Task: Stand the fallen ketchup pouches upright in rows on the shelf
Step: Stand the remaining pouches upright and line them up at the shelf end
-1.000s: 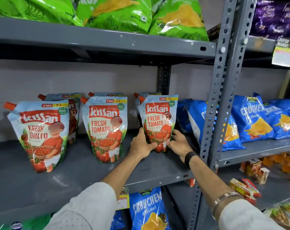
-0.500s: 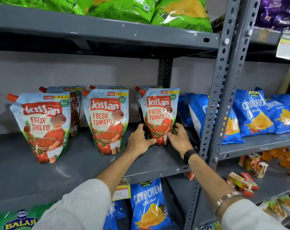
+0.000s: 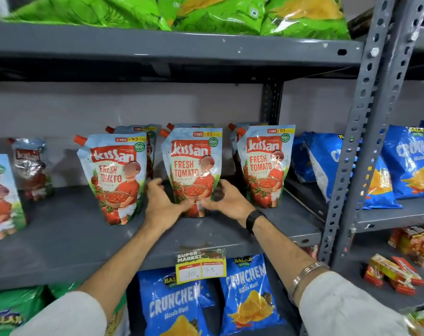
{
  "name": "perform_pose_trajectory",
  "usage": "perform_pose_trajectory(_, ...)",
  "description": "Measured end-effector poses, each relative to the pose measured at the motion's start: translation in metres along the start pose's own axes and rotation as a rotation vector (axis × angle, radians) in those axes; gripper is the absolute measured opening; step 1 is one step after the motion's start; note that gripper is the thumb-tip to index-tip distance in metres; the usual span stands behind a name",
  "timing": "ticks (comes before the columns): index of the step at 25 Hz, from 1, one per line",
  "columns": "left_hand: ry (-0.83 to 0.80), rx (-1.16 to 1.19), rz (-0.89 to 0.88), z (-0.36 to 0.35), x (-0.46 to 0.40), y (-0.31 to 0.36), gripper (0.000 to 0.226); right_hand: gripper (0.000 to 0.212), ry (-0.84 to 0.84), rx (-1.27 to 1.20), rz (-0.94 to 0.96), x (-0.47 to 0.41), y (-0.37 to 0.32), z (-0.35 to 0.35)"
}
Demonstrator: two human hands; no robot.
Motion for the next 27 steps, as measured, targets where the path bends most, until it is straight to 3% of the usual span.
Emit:
perform_pose_trajectory(3, -0.230, 0.022, 0.052, -0.006, -0.012, -0.011, 0.098, 0.056, 0.075, 0.022, 0.048, -0.003, 0.002, -0.015)
perform_pose_trajectory(7, -0.205, -0.039, 0.010, -0.010, -0.017, -0.006, 0.077, 0.052, 0.123, 0.052, 0.036, -0.009, 0.003, -0.013)
perform_pose_trajectory(13, -0.199, -0.075, 0.007, -0.019, -0.019, 0.000, 0.076, 0.054, 0.130, 0.076, -0.010, -0.014, 0.008, -0.004)
perform_pose_trajectory(16, -0.252, -0.087, -0.017, -0.011, -0.013, 0.001, 0.081, 0.066, 0.089, 0.027, -0.050, -0.013, 0.011, -0.004)
perform_pose_trajectory(18, -0.265, -0.135, -0.051, 0.010, -0.003, 0.002, 0.077, 0.072, 0.177, 0.045, -0.058, -0.003, 0.005, -0.003)
perform_pose_trajectory(21, -0.125, -0.161, -0.174, 0.064, 0.012, -0.007, 0.027, 0.047, 0.504, 0.152, 0.076, 0.026, -0.018, -0.009)
perform_pose_trajectory(23, 0.069, -0.104, -0.204, 0.104, 0.018, -0.018, 0.032, 0.040, 0.578, 0.175, 0.162, 0.036, -0.039, -0.026)
perform_pose_trajectory(25, 0.285, -0.023, -0.185, 0.139, 0.017, -0.032, 0.040, 0.037, 0.416, 0.197, 0.195, 0.027, -0.050, -0.057)
perform_pose_trajectory(27, 0.366, 0.033, -0.093, 0.164, 0.003, -0.045, 0.051, 0.041, 0.163, 0.149, 0.170, 0.011, -0.058, -0.096)
Point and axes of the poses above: each hand's wrist, its own x-axis away from the middle knuckle, its own z-axis out of the back of the hand, y = z × x, the point moved 2 cm from there along -x, towards the middle knuckle, and after that the axes turned 6 degrees about z, right-handed, at the moved point
